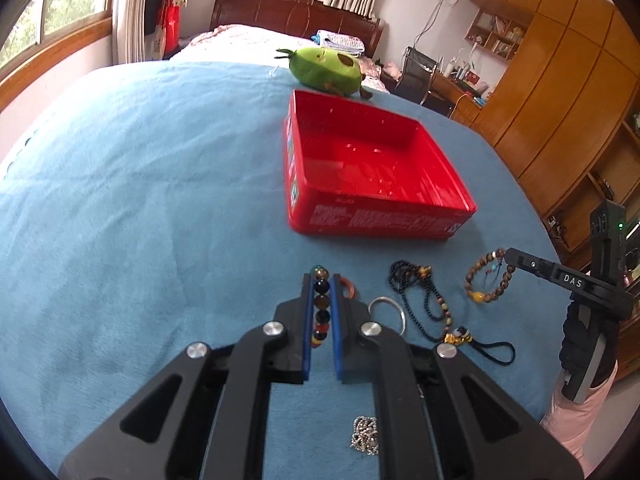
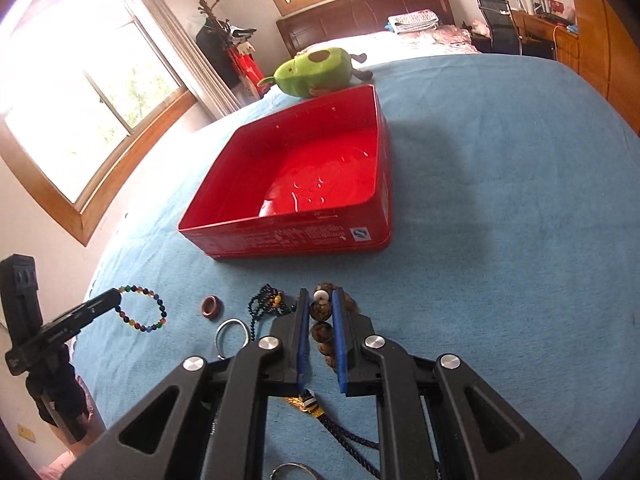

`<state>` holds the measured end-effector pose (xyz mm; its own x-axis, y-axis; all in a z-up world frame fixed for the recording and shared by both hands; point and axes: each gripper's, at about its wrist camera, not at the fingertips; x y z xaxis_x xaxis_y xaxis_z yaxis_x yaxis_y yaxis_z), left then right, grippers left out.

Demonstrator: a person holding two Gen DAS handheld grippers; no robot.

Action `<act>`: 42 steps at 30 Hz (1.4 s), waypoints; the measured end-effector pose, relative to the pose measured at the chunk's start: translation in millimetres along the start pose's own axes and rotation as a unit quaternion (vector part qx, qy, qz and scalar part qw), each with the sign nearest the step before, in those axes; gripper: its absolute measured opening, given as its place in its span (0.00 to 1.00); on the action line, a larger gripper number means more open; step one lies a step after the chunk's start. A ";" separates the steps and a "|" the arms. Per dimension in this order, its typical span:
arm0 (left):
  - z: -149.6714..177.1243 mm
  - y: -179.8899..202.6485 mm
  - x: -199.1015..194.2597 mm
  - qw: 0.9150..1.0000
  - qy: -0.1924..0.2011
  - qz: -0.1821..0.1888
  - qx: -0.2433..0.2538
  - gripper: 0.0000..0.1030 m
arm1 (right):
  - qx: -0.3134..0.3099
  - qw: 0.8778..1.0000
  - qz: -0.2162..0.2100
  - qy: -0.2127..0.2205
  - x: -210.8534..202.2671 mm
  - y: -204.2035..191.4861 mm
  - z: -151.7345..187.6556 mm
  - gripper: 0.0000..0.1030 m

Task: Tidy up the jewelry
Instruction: 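Carry both bracelets over the red box and open both tools to drop them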

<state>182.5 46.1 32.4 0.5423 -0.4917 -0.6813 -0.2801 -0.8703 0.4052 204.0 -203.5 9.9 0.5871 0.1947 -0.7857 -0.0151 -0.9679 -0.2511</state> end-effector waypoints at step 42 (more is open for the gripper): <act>-108.5 5.7 143.9 1.000 -0.019 -0.010 0.014 0.60 | -0.030 0.997 0.070 -0.003 106.8 -48.5 -102.0 0.24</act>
<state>344.8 -26.4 2.8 0.5179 -0.4753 -0.7112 -0.2917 -0.8797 0.3756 350.0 -152.1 -4.2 0.5782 0.0580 -0.8138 -0.0472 -0.9934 -0.1044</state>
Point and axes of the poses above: each gripper's, at about its wrist camera, not at the fingertips, and x roughly the way its jaws point, y to its right, z to its underside, and after that the axes turned 11 degrees about z, right-handed
